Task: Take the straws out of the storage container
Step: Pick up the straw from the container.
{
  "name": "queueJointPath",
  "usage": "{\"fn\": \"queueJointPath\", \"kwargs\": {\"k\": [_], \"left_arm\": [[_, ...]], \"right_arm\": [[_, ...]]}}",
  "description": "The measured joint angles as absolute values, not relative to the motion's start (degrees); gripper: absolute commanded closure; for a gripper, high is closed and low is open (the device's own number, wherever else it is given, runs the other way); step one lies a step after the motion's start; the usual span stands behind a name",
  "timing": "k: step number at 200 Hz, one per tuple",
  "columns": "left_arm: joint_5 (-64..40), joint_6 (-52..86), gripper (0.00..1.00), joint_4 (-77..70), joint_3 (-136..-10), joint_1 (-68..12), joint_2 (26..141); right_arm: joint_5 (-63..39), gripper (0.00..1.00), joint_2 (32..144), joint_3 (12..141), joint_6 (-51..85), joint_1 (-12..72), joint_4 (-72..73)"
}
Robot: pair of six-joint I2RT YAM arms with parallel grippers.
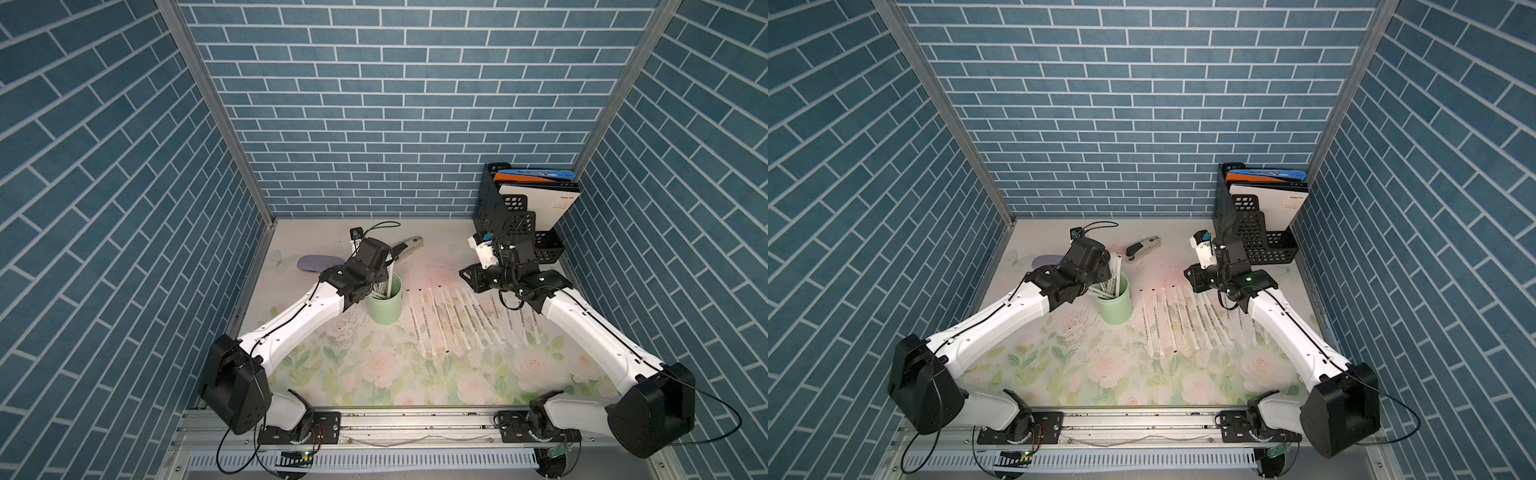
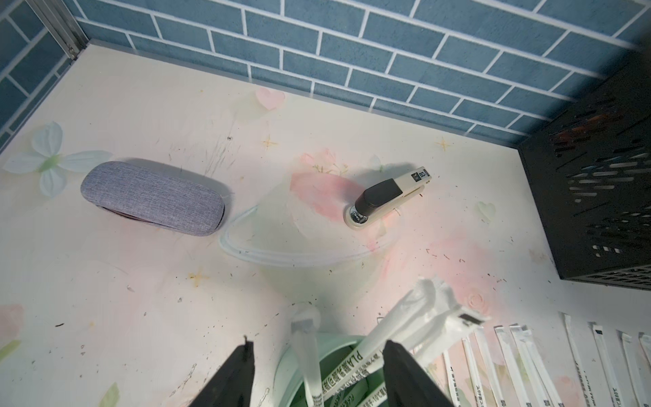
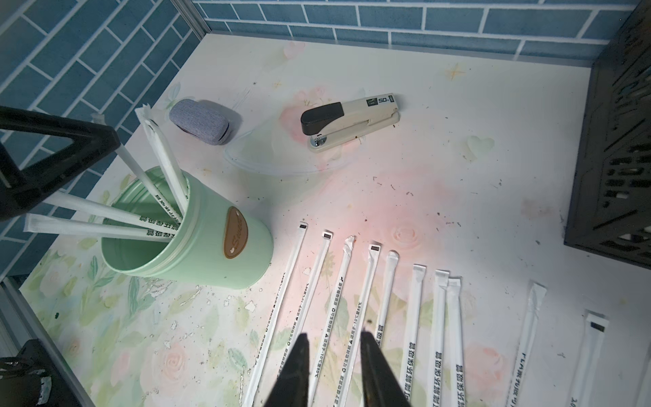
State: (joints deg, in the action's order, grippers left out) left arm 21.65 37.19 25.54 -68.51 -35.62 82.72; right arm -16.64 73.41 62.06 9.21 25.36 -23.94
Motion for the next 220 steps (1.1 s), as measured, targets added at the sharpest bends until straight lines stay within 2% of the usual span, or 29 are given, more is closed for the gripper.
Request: {"fn": "queueJointPath", "kwargs": {"k": [35,85,109,200,220], "left_arm": [[21.12,37.6,0.49,24.58,-68.49,-35.48,83.05],[20.47,37.6,0.49,23.81,-68.49,-35.27,84.66],[20.43,37.63,0.54,23.68,-68.49,-35.22,86.0],[20.49,37.5,0.84,23.68,-68.49,-35.16,86.48],[20.51,37.32,0.88,23.68,-68.49,-35.16,86.48]], "right_arm": [[-16.73,0.75,74.0,62.04,9.21,25.36,-23.92],[-16.73,0.74,74.08,61.91,9.21,25.36,-23.88],[-16.73,0.74,74.08,61.87,9.21,25.36,-23.88],[-16.53,0.74,74.81,61.39,9.21,25.36,-23.51],[-16.51,0.74,74.81,61.39,9.21,25.36,-23.49]]}}
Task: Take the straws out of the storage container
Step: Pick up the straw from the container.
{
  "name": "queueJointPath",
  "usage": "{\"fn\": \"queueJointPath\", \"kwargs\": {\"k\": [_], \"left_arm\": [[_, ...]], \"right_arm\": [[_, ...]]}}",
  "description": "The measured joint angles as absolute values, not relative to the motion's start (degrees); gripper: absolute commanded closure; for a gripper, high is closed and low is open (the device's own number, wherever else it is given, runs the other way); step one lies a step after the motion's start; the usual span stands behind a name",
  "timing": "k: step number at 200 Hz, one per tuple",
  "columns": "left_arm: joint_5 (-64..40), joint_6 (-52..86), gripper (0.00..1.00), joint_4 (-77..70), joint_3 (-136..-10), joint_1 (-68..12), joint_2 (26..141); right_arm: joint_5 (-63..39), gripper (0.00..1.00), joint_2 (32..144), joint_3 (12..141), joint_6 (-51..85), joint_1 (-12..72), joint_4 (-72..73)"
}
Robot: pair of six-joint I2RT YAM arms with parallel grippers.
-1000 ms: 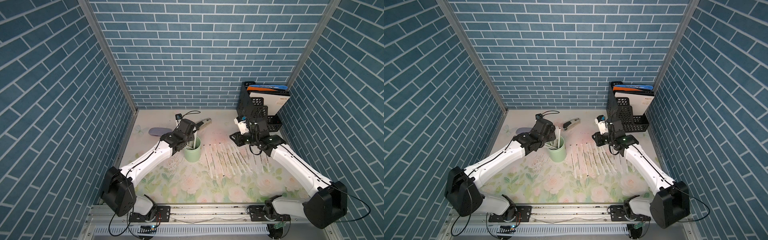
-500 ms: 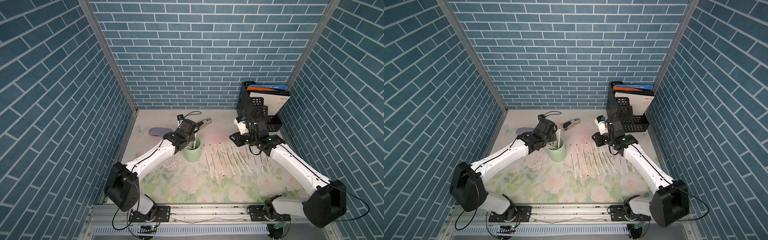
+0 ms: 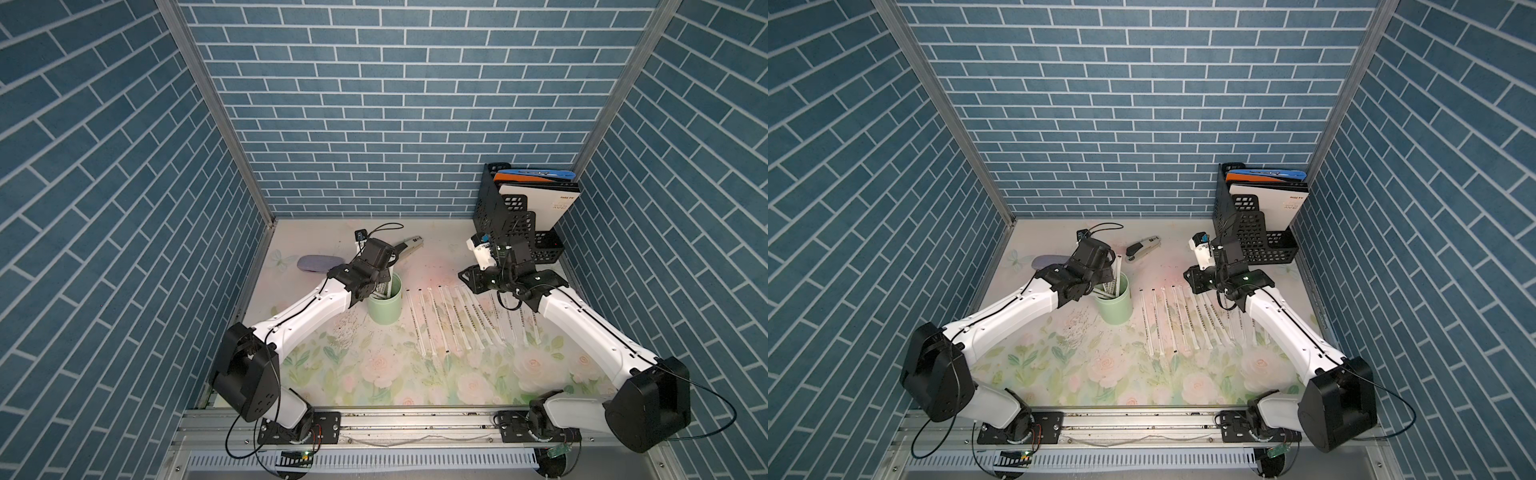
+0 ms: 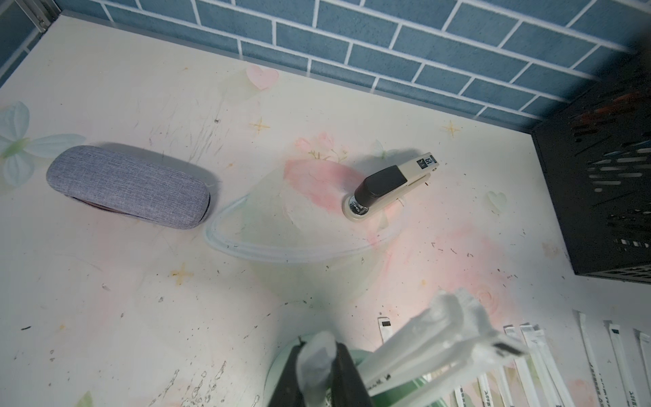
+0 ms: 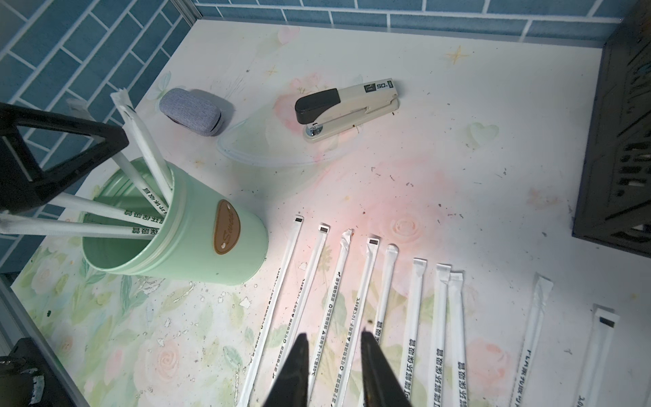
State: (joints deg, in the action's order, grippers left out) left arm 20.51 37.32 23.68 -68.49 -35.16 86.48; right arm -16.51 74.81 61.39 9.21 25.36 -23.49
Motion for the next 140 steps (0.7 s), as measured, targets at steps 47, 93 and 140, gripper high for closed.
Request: {"fn": "queueJointPath", "kwargs": {"k": [47,93,140], "left_arm": [[20.78,36.71,0.95,24.56,-68.93,-35.16,86.48],[21.41,36.07,0.96,26.06,-70.87,-35.16,86.37],[22.5,34.11,0.97,29.43,-77.54,-35.16,86.08]], "right_arm": [[-16.49,0.74,74.85,61.32,9.23,25.39,-23.42],[-16.51,0.74,74.89,61.32,9.21,25.39,-23.31],[-16.51,0.74,74.89,61.32,9.23,25.39,-23.31]]}}
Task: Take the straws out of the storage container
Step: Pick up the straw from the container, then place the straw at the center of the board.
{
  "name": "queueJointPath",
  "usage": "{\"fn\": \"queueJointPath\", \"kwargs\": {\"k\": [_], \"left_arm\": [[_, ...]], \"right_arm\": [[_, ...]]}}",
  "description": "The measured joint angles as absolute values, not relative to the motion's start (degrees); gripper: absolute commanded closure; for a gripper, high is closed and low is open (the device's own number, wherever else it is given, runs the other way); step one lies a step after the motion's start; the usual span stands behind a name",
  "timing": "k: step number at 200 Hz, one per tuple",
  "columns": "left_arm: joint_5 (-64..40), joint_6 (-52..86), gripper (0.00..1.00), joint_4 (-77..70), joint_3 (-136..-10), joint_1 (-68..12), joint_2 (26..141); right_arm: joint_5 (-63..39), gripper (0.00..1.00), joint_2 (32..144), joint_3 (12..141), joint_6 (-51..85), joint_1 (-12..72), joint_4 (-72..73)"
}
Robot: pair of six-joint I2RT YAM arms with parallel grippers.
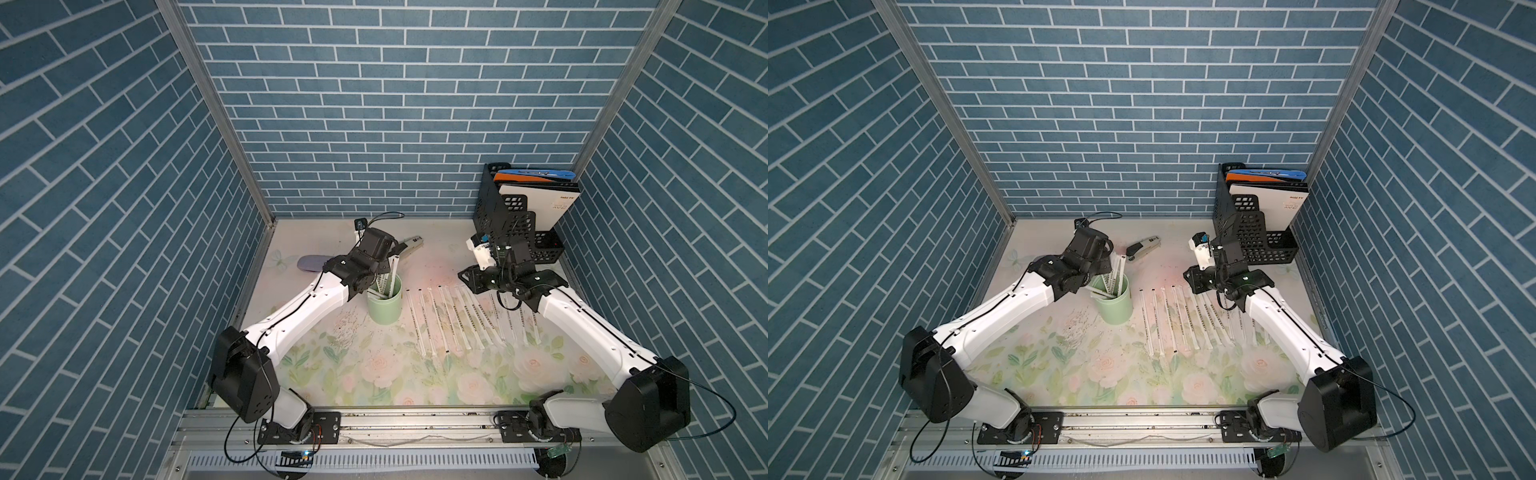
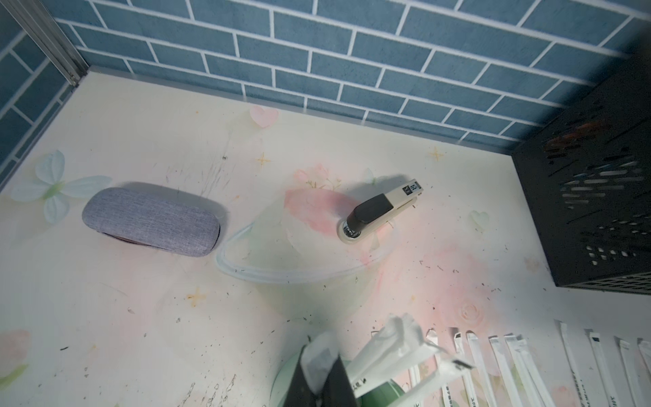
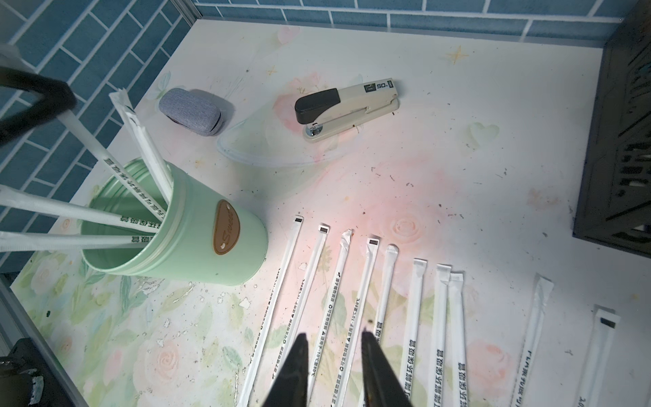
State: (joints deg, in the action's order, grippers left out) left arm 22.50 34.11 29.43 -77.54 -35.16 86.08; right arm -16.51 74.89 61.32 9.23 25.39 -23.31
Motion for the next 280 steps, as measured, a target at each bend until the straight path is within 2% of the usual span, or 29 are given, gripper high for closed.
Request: {"fn": "queueJointPath", "kwargs": {"k": [76,134,171,214,244,280], "left_arm": [[25.47,27.33,0.97,41.82,-104.79,-35.11,87.18],[29.1,22.5,0.97,53.87,-118.61,-34.24,89.91],[32.45,18.94,0.98,60.64,-125.34,-30.65,90.89],[32.51,16.64,1.0,63.42,-121.67,-22.9,89.95],[27.7,15.73,1.0,63.37,-112.2,-18.17,89.82],[21.63,15.53,1.0,62.11,-97.95,-16.71,91.0]], "right_arm": [[-16.62,0.73,74.89,62.65,9.21,25.39,-23.2],[-17.17,0.73,75.5,63.07,9.21,25.39,-22.63],[-17.5,0.73,75.99,63.07,9.21,25.39,-22.2],[-17.87,0.73,76.51,63.05,9.21,25.39,-21.78],[-17.91,0.73,76.82,62.78,9.23,25.39,-21.45],[-18.28,0.73,77.03,61.69,9.23,25.39,-20.88]]}}
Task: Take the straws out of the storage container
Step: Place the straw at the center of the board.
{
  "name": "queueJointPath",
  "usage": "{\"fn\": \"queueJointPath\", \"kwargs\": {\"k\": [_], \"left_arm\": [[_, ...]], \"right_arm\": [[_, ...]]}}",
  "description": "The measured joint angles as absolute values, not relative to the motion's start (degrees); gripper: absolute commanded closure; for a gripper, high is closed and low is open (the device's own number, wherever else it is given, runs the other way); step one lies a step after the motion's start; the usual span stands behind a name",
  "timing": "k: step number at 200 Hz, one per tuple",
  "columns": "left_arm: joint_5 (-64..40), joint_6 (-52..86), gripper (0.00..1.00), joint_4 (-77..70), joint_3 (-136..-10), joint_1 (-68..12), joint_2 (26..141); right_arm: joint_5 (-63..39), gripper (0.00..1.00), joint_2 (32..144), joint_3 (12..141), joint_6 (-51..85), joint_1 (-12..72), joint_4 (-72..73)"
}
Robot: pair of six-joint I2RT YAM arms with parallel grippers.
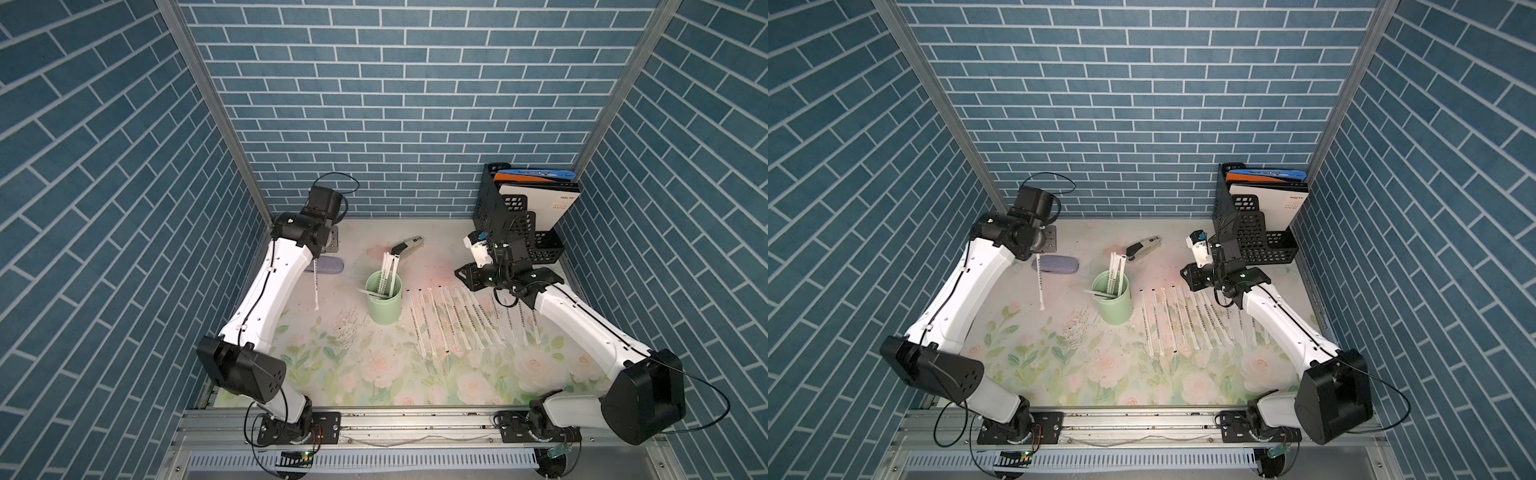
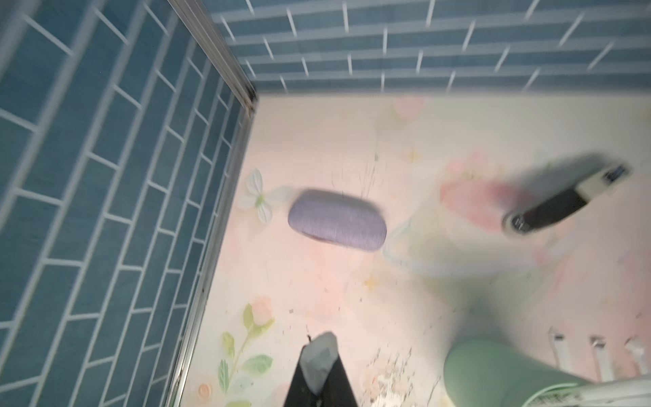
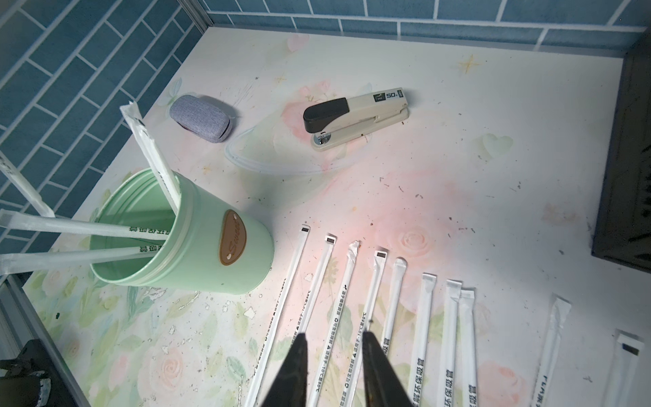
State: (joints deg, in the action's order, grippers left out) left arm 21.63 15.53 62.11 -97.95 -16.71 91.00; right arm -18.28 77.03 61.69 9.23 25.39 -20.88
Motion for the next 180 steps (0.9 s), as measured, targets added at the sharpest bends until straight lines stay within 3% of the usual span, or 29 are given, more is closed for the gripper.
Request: {"fn": "queueJointPath", "kwargs": {"k": [51,147,180], "left_arm": [[13.28,14.15,1.0,59.88,-84.84,-16.23,95.22],[5.26,11.7,1.0,54.06,-84.95,-15.55,108.68],[4.8,11.53,0.95,53.76,-85.73,-15.38,110.61]], "right_arm": [[-18.85,0.73,77.06,60.45,9.21,25.39,-19.97],[-19.22,0.73,77.03,59.02,9.21,25.39,-19.22],[-19.31,0.73,77.03,58.67,9.23,25.39,-19.07]]}}
